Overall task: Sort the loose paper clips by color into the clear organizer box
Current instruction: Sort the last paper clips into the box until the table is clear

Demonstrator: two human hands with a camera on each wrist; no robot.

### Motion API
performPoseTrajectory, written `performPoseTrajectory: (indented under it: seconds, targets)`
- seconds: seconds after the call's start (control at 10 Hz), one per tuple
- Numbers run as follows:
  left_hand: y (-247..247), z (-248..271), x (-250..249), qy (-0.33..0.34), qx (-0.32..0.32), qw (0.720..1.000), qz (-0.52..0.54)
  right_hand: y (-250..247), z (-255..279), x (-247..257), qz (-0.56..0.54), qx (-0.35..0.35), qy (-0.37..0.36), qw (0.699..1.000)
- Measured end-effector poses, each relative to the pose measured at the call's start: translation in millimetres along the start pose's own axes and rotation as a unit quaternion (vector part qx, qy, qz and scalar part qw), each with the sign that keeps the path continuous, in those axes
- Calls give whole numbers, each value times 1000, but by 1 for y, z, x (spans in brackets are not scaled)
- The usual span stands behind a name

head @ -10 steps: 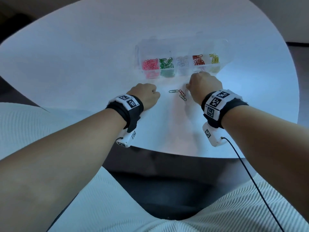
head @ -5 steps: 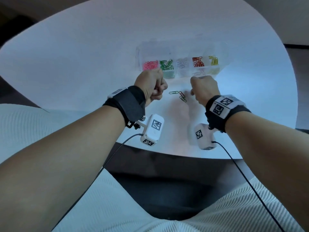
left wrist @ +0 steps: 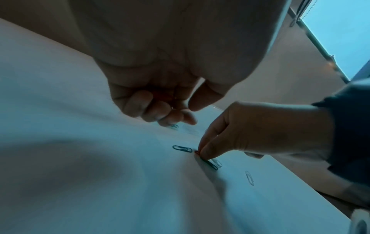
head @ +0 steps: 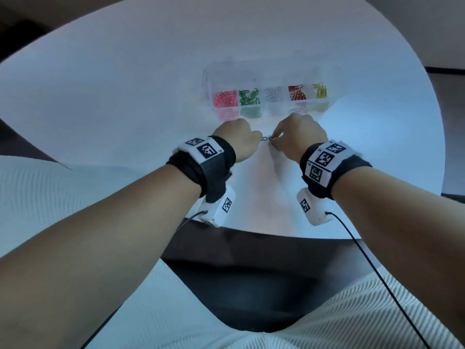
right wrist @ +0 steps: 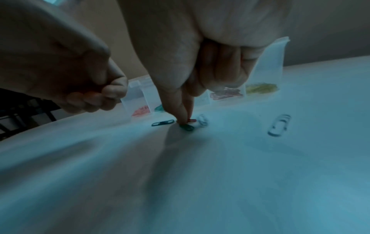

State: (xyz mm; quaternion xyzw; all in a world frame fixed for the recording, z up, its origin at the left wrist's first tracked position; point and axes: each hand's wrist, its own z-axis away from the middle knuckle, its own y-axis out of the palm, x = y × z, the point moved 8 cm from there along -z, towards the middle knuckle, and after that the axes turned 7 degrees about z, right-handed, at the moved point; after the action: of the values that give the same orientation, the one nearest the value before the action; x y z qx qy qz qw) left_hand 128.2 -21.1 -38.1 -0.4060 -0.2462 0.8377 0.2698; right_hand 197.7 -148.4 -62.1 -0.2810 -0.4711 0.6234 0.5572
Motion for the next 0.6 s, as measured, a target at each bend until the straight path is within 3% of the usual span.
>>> performPoseTrajectory:
  seconds: [0.2,0.4,0.5,0.6]
  targets:
    - [7,-4,7,-36,52,997,46,5,-8,8,53,68,24,996]
    - [4,-5,-2,-14,55,990,127,5,-6,4,39,75,29,996]
    - [5,-6,-1,-47,65,965,249,1,2,-8,-169,78,41,982]
    - [4,-3,1,-66,63,926,366,12,22,-22,-537,146,125,821]
